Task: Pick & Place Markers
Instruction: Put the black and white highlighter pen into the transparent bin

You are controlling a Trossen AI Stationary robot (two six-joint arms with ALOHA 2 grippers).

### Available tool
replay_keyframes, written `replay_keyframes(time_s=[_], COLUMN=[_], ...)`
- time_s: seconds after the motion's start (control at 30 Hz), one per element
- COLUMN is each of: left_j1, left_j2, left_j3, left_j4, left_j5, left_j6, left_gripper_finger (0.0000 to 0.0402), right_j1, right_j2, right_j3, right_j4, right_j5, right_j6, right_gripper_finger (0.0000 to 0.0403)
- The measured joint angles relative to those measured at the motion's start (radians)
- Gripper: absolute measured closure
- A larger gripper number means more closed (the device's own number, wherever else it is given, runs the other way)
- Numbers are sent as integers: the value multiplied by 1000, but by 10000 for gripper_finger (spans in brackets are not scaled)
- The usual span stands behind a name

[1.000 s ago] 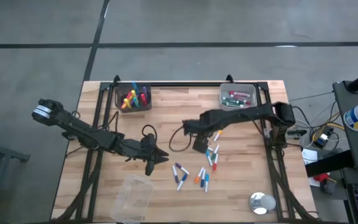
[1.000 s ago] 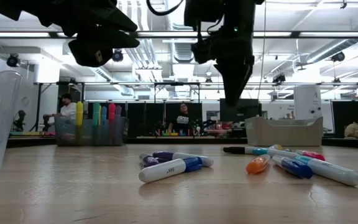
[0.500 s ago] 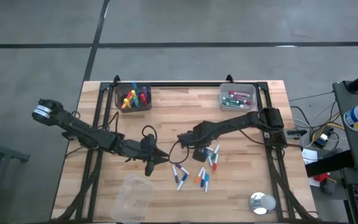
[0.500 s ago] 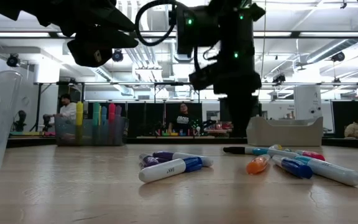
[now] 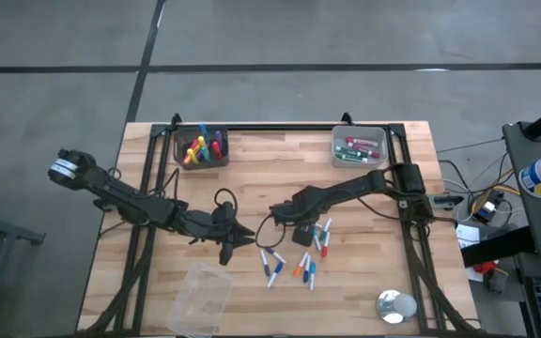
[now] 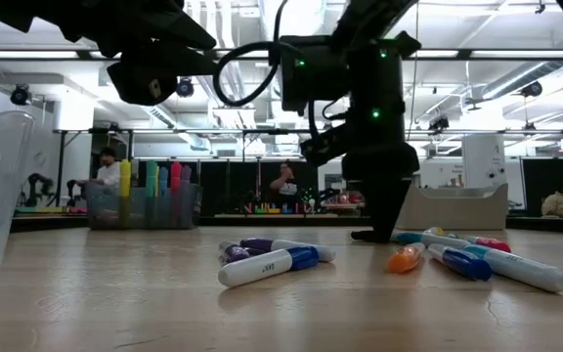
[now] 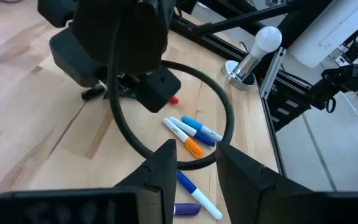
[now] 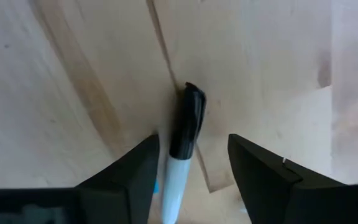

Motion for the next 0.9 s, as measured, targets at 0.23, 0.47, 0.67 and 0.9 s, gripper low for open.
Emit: replay_keyframes(time_s=[0.23, 0.47, 0.67, 0.9], left_j1=[1, 1, 2, 2], left_j2=[0, 0, 0, -1], left_j3=[0, 1, 1, 1], left_j4=[1, 36, 45, 64], left_j5=[0, -17, -18, -16], left_j6=[-8, -29, -25, 5], left_gripper_finger=[296, 296, 296, 296], right_j1=[-8, -11, -25, -24], right_j2=[2, -8, -73, -227], right_j3=[-16, -16, -18, -12], right_j4=[35, 51, 75, 75], right_j5=[-30, -24, 11, 71], right_j6=[-26, -51, -66, -60], right_gripper_finger=[293, 375, 373, 371])
